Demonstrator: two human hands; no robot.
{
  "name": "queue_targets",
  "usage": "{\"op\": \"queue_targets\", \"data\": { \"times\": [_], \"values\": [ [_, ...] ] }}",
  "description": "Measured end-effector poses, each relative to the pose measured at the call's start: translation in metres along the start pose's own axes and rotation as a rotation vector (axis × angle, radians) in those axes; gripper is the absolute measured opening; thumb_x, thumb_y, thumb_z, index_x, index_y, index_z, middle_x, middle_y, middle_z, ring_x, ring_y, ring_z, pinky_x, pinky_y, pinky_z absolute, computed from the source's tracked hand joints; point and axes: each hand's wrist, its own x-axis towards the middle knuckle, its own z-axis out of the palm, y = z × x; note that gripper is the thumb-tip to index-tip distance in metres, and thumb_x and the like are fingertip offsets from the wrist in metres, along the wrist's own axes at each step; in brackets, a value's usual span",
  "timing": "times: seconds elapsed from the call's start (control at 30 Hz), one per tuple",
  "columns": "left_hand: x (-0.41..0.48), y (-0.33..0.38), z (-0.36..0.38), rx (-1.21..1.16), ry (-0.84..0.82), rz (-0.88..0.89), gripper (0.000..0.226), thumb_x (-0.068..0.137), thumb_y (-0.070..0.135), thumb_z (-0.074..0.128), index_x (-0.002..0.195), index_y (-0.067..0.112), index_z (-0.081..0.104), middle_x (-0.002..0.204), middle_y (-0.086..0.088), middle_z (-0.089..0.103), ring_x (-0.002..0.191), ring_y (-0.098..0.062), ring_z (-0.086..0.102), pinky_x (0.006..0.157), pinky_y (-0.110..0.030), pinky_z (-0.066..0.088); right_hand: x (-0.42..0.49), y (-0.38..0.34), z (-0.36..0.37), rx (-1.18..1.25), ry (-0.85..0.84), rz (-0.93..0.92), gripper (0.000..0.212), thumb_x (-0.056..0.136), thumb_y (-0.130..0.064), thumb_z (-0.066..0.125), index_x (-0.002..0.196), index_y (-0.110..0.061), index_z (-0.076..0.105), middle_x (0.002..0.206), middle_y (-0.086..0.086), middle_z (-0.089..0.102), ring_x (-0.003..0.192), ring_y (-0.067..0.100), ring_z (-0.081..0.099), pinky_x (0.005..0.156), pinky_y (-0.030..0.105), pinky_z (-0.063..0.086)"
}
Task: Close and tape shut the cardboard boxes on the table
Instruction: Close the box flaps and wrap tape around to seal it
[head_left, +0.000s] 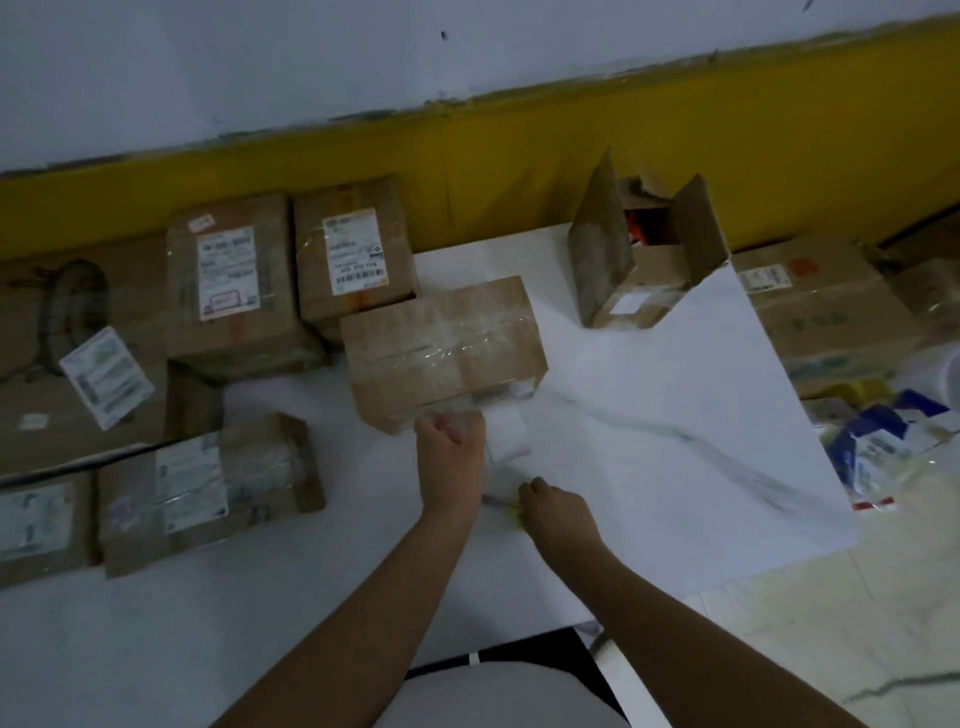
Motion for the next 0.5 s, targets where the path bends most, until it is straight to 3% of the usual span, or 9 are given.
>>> {"op": "queue_targets", "data": {
  "times": [0.07, 0.13, 0.17, 0.23, 0.3, 0.4, 0.5],
  "values": [
    [0.01, 0.009, 0.014, -0.165, -0.09, -0.121, 0.039, 0.088, 0.033, 0.064, 0.111, 0.004, 0.052, 0.095, -0.007, 0.061, 0.085, -0.022, 0.06, 0.064, -0.023, 0.042, -0.006, 0.02, -0.012, -0.064, -0.021, -0.036, 0.024, 0.09, -0.026, 0.063, 0.107, -0.01, 0.059, 0.093, 0.006, 0.066, 0.076, 0.026, 0.068, 0.059, 0.031, 0.045],
    [0.017, 0.017, 0.025, -0.245, -0.161, -0.121, 0.024, 0.089, 0.021, 0.064, 0.104, 0.002, 0.059, 0.098, -0.011, 0.063, 0.089, -0.025, 0.059, 0.065, -0.021, 0.044, -0.016, 0.048, -0.04, -0.048, -0.093, -0.035, 0.031, 0.099, -0.038, 0.046, 0.116, -0.013, 0.051, 0.102, 0.006, 0.068, 0.09, 0.028, 0.067, 0.069, 0.03, 0.044],
    [0.019, 0.021, 0.028, -0.269, -0.157, -0.133, 0.017, 0.09, 0.012, 0.062, 0.104, 0.003, 0.061, 0.097, -0.011, 0.061, 0.088, -0.023, 0.056, 0.066, -0.021, 0.043, -0.019, 0.065, -0.056, 0.013, -0.094, 0.007, 0.032, 0.098, -0.043, 0.046, 0.114, -0.016, 0.052, 0.102, 0.004, 0.069, 0.092, 0.027, 0.067, 0.071, 0.031, 0.046],
    [0.026, 0.022, 0.032, -0.302, -0.143, -0.211, 0.027, 0.092, 0.007, 0.06, 0.117, -0.002, 0.058, 0.101, -0.011, 0.059, 0.088, -0.022, 0.053, 0.073, -0.025, 0.042, -0.025, 0.097, -0.093, 0.161, -0.015, 0.133, 0.03, 0.092, -0.051, 0.055, 0.104, -0.024, 0.058, 0.095, -0.002, 0.07, 0.087, 0.021, 0.066, 0.074, 0.032, 0.051],
    [0.028, 0.022, 0.031, -0.331, -0.157, -0.258, 0.035, 0.093, 0.008, 0.06, 0.125, -0.004, 0.053, 0.108, -0.015, 0.061, 0.089, -0.022, 0.052, 0.073, -0.028, 0.042, -0.027, 0.114, -0.13, 0.336, 0.122, 0.178, 0.021, 0.089, -0.048, 0.063, 0.095, -0.028, 0.064, 0.089, -0.008, 0.071, 0.078, 0.012, 0.065, 0.073, 0.032, 0.053],
    [0.028, 0.019, 0.034, -0.271, -0.113, -0.232, 0.042, 0.089, 0.015, 0.066, 0.125, 0.0, 0.05, 0.115, -0.021, 0.063, 0.088, -0.024, 0.055, 0.079, -0.033, 0.045, -0.007, 0.096, -0.167, 0.533, 0.346, 0.092, 0.011, 0.089, -0.037, 0.068, 0.095, -0.028, 0.07, 0.084, -0.01, 0.072, 0.074, 0.006, 0.065, 0.071, 0.027, 0.052],
    [0.023, 0.015, 0.035, -0.257, -0.094, -0.162, 0.035, 0.092, 0.019, 0.064, 0.122, 0.007, 0.05, 0.116, -0.013, 0.061, 0.098, -0.026, 0.057, 0.091, -0.038, 0.047, 0.042, 0.041, -0.179, 0.634, 0.371, -0.045, 0.013, 0.091, -0.031, 0.066, 0.097, -0.021, 0.072, 0.081, -0.003, 0.069, 0.073, 0.013, 0.063, 0.071, 0.028, 0.049]
  ]
}}
